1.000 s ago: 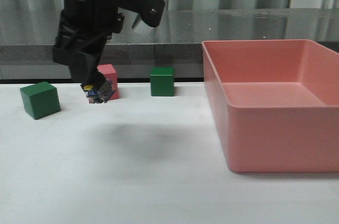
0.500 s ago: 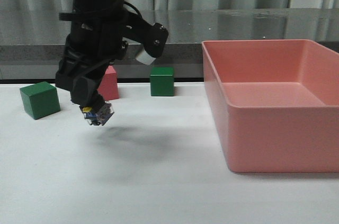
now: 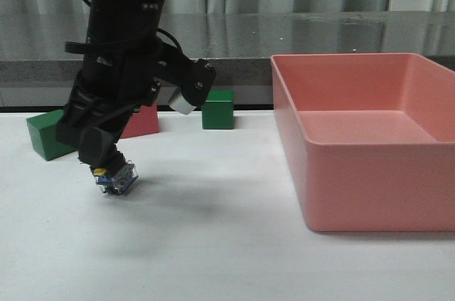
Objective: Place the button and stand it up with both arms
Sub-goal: 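Lift the button with the left gripper and rotate it cap-up, then lower the button upright onto the table and open the left gripper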
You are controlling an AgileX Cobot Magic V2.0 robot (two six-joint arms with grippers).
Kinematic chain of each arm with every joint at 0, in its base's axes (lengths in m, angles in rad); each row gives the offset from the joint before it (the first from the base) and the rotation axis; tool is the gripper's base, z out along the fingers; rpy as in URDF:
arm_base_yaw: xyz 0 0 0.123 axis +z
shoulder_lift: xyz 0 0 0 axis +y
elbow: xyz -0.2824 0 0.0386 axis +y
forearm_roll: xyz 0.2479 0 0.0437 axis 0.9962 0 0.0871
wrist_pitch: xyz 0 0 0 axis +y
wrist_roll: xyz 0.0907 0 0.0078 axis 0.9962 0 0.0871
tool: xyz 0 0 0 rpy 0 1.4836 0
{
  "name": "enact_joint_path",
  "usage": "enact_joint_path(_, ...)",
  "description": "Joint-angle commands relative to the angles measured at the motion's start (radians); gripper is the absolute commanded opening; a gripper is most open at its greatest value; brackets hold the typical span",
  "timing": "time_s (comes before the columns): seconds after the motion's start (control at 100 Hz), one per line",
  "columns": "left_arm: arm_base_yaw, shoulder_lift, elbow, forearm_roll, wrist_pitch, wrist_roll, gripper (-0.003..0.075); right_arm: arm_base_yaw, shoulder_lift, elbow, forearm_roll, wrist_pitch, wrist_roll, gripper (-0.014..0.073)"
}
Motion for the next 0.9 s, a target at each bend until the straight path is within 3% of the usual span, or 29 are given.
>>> enact_joint_path(0.0,-0.005,-0.043,-0.018,-0.004,0.049,-0.011,-0.0018,-0.005,0.007,-0.025,0.003,-0.064,0.0,-0.0062)
enact_joint_path(0.15,-0.005,-0.043,-0.018,-0.017,0.049,-0.011,0.0043,-0.005,0.007,-0.025,0.003,-0.064,0.0,-0.0062)
enact_joint_path(0.34,-0.005,-0.043,-0.018,-0.017,0.047,-0.011,0.0325,-0.005,0.007,-0.025,0.003,-0.061,0.0,-0.0062)
enact_joint_path(0.46,-0.005,-0.043,-0.018,-0.017,0.047,-0.011,0.0437,-0.005,0.007,-0.025,0.003,-0.061,0.0,-0.0062)
enact_joint_path(0.89,0.007,-0.09,-0.018,-0.035,0.063,-0.011,0.0455,-0.005,0.007,-0.025,0.003,-0.061,0.0,-0.0062)
